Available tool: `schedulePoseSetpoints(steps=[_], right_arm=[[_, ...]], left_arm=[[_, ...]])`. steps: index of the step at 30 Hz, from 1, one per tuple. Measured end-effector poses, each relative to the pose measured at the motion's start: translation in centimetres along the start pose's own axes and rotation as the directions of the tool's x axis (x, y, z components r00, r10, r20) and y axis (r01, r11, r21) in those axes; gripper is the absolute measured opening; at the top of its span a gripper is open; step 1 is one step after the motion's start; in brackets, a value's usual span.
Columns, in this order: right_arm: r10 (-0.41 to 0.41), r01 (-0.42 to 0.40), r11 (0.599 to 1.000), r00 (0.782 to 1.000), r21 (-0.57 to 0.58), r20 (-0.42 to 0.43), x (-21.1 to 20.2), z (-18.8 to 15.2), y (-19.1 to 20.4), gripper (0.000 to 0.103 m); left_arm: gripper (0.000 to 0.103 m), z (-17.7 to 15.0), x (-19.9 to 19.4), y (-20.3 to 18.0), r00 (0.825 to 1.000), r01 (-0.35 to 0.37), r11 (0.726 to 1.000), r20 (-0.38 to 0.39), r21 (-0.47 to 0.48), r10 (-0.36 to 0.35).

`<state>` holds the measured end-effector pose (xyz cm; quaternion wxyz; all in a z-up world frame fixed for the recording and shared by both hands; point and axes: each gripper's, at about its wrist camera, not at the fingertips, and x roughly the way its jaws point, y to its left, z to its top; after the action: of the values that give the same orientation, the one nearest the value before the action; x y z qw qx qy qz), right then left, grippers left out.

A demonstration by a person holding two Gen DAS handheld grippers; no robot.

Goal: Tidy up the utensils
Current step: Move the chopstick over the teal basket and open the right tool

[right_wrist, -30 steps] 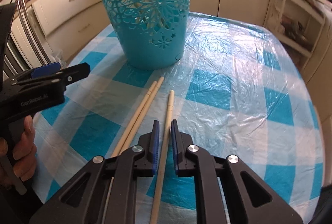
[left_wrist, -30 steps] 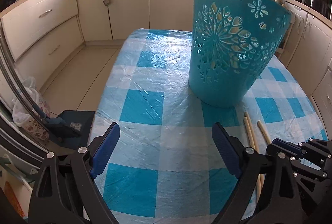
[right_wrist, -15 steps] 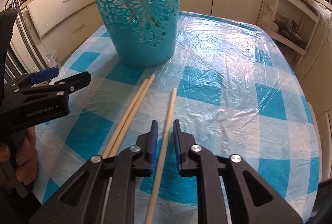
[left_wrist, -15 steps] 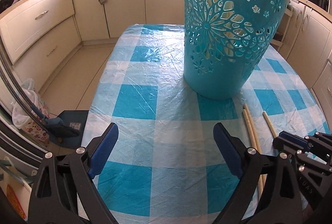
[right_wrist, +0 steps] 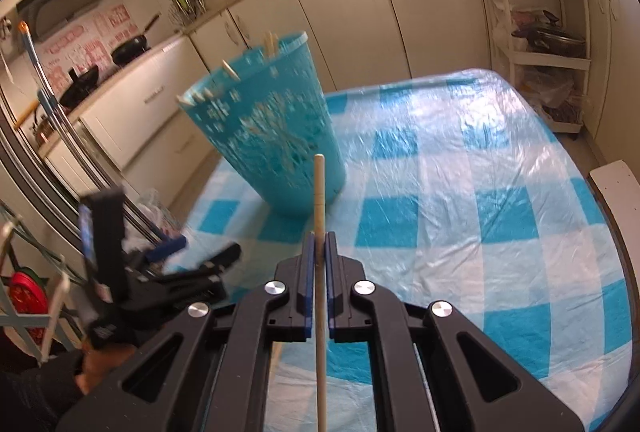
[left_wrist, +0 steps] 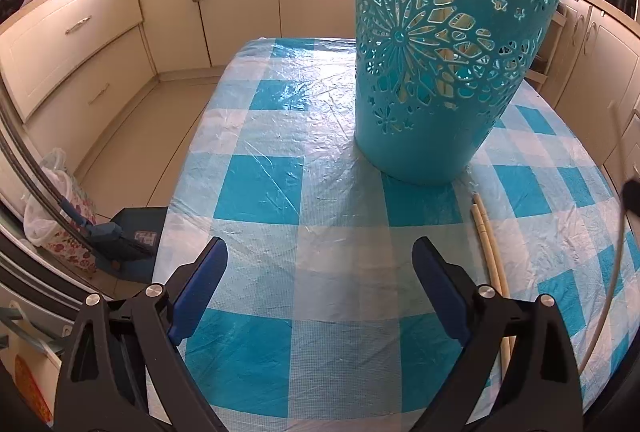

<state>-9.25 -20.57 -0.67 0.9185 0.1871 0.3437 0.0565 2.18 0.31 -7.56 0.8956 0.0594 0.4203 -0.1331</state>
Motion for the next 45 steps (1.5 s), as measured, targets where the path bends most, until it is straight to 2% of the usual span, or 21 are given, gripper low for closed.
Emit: schedulePoseSetpoints(steps=[3,8,20,24,28,32,37,41,45], right_arm=[[0.036,-0.035,0.999,0.997,-0.011,0.065,-1.6,1.8,1.3,0.006],[0.056,-0.048,0.997,0.988,-0.062,0.143,-3.3,4.1,2.9,0.005],[0.076,-0.044,0.989,0.970,-0.142,0.231,-6.4,8.5,5.1,0.005],[0.092,-0.043,0.983,0.956,-0.180,0.277,-8.0,10.5,6.4,0.005],[0.116,-0.042,0.976,0.932,-0.216,0.343,-9.4,13.4,7.9,0.005],[0.113,-0.016,0.968,0.918,-0.250,0.379,-8.6,15.8,9.1,0.005],[0.063,0.015,0.969,0.949,-0.246,0.309,-3.5,16.6,8.7,0.005],[0.001,0.049,0.971,0.978,-0.235,0.210,1.4,15.5,7.7,0.005],[-0.032,0.062,0.972,0.991,-0.229,0.130,4.6,14.2,7.0,0.005]], left_arm=[[0.090,0.0,0.0,0.0,1.000,0.002,1.000,-0.001,-0.001,-0.002],[0.090,0.0,0.1,0.3,1.000,0.009,1.000,-0.002,-0.008,-0.009],[0.090,0.1,0.3,0.3,1.000,0.019,1.000,-0.004,-0.020,-0.019],[0.090,0.1,0.3,0.5,1.000,0.024,0.999,-0.003,-0.025,-0.024],[0.090,0.1,0.3,0.5,1.000,0.028,0.999,-0.002,-0.027,-0.028],[0.090,0.1,0.3,0.5,0.999,0.032,0.999,0.000,-0.032,-0.032],[0.090,0.0,0.2,0.8,0.999,0.042,0.998,0.004,-0.043,-0.042],[0.090,0.0,0.1,1.0,0.999,0.048,0.998,0.006,-0.043,-0.047],[0.090,0.0,0.1,1.0,0.999,0.052,0.998,0.008,-0.044,-0.052]])
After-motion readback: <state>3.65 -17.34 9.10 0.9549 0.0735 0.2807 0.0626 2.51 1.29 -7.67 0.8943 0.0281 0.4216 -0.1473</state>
